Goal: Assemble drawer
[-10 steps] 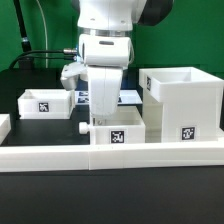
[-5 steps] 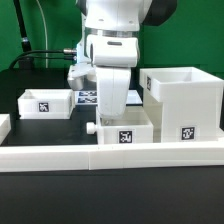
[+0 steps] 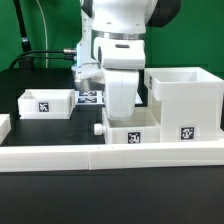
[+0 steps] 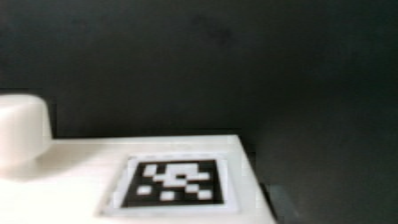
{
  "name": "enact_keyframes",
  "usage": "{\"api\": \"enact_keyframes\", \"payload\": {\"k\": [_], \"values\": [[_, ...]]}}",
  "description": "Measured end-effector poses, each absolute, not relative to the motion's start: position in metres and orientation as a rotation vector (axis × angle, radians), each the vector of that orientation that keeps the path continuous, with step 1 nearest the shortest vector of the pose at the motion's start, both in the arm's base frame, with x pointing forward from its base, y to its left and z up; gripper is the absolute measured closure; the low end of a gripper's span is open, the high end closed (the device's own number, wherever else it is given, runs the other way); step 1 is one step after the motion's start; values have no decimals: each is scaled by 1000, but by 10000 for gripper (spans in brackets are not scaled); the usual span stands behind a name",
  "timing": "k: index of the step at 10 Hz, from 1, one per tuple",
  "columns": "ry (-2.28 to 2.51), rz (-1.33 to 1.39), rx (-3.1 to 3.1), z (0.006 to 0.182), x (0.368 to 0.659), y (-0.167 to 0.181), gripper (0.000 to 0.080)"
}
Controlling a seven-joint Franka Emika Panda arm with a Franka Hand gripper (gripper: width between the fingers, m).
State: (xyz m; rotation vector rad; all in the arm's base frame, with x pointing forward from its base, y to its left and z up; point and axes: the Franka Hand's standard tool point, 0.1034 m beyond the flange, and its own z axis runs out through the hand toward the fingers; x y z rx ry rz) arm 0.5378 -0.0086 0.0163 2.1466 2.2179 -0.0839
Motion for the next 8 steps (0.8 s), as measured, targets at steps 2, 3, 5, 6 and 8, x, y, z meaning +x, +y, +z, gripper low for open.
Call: {"api": "enact_keyframes", "payload": {"k": [2, 3, 5, 6, 8], "values": [[2195, -57, 2150, 17, 540, -11, 757], [2194, -57, 2151, 17, 540, -11, 757], [2167, -55, 2181, 15, 539, -8, 757], [2135, -57, 2213, 14, 539, -8, 757], [2111, -55, 2236, 13, 539, -7, 757]]}}
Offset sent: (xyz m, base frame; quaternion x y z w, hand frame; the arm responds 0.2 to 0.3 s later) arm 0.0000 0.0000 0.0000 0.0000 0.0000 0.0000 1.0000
